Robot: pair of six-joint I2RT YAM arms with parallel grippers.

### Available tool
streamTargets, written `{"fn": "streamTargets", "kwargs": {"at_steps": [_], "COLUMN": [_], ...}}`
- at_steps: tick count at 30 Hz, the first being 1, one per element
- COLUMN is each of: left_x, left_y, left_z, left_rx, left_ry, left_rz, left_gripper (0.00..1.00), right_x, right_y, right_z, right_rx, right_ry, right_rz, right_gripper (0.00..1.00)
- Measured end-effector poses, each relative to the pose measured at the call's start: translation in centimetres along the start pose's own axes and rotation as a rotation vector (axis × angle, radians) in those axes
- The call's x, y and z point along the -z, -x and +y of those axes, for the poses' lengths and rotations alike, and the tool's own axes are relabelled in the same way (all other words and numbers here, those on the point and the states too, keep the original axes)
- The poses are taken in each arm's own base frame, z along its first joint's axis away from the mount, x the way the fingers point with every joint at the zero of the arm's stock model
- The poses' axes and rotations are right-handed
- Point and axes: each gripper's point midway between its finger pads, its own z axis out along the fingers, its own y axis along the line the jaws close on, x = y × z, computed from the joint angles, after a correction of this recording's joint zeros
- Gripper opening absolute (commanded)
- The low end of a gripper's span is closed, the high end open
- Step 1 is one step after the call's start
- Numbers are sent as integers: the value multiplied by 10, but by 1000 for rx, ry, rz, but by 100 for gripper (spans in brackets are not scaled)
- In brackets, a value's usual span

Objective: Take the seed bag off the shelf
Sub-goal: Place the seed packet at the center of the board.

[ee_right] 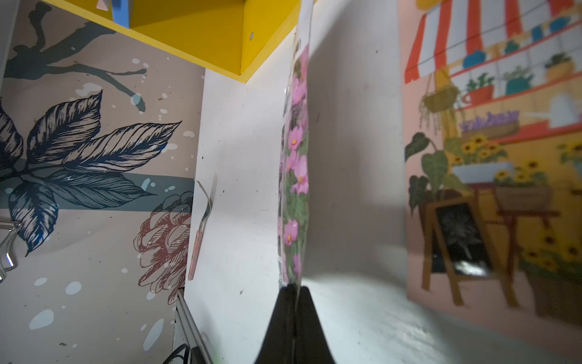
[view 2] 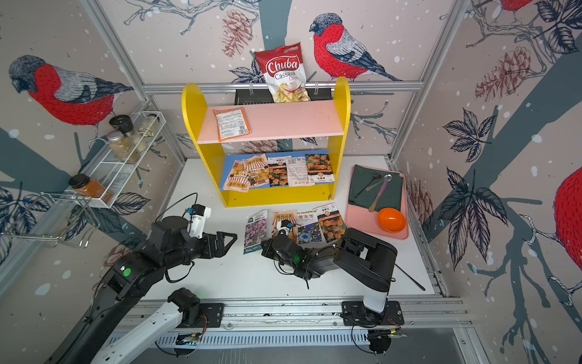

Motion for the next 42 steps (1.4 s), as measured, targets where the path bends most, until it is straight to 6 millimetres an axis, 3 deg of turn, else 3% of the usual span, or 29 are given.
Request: {"fn": "streamTargets", "kwargs": {"at_steps": [5,15,22,26,28,32,42], "left_x": [-1,-2,-4,-4,-4,-5,-3], "left_y": [-1,-3,-3,-3,-3,1,46], "left_z": [0,2,3,3,3,1,-15], "left_rx": [-4,-3,-2,-2,-2,-3,3], "left_ry": [0,4,6,5,5,4,-13], "left_rz": [2,7,10,8,8,2,-129], "left_gripper": [97,97,97,97,97,97,97], "right_x": [-2,2,5,11,17,34,105], "right_y": [-8,-11,4,14,17,25,70], "right_z": [-13,-20,-13,-5,-3,11,71], "right_rx": [5,19,55,95,123,187,369], "right_ry": [-45,-89,-142,-183,-199,-210,-134], "right_rz": [33,40,0,-31,-40,-67,-177], "right_gripper": [19,40,48,58,68,98,100]}}
